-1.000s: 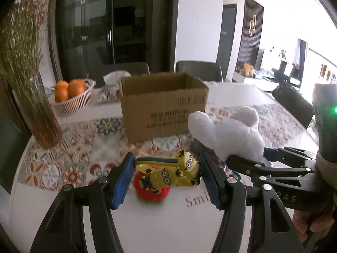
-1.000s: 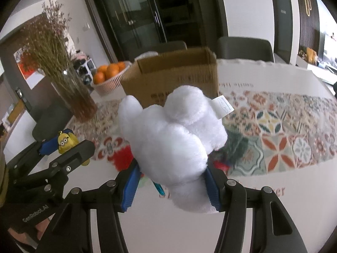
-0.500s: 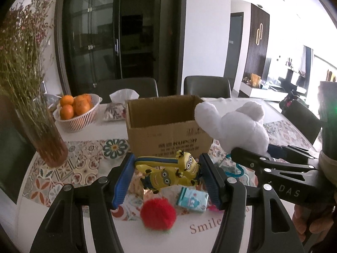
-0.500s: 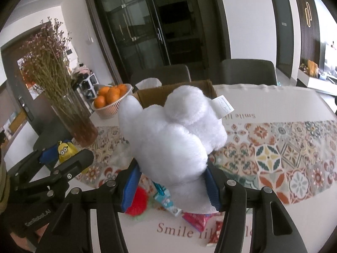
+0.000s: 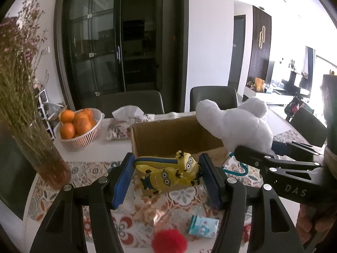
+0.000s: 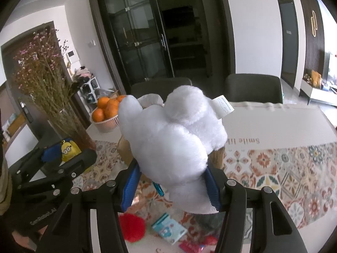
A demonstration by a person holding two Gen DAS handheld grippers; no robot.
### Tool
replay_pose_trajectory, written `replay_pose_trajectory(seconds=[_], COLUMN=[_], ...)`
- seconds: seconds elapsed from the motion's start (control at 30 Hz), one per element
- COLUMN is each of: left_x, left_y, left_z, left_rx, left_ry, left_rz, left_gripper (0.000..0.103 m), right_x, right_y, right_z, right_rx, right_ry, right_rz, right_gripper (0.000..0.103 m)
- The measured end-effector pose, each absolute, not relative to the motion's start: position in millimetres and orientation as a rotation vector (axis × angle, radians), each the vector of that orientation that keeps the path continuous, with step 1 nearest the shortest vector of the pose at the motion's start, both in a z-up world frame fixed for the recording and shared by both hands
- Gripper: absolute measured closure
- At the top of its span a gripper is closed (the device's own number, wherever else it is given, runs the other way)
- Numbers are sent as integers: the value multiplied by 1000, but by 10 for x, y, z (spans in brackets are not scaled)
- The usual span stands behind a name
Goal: Organize soft objects
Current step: 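Carry the bunny and minion keychain up over the cardboard box with both tools, then open both tools to drop the bunny and keychain into the box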
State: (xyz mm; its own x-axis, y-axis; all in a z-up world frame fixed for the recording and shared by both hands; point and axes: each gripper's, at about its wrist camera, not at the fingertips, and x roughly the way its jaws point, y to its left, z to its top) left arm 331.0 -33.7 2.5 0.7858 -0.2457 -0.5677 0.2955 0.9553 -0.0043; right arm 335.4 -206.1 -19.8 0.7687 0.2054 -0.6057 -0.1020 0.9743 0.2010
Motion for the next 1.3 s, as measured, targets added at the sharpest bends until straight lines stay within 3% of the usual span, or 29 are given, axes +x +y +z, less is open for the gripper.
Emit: replay_pose_trajectory(seconds=[0.53, 1.3], left_x=[4093, 5086], left_y=[-383, -598], left_z=[131, -511], left_rx=[95, 149], left_ry=[652, 979], left_rz=[-325, -381], left_gripper=[41, 41], right_x=[4221, 5304], right_y=[-2115, -2200], right_z=[25, -751], right_rx=[116, 249], right_ry=[776, 1121], right_rz=[194, 274], right_gripper=[45, 45])
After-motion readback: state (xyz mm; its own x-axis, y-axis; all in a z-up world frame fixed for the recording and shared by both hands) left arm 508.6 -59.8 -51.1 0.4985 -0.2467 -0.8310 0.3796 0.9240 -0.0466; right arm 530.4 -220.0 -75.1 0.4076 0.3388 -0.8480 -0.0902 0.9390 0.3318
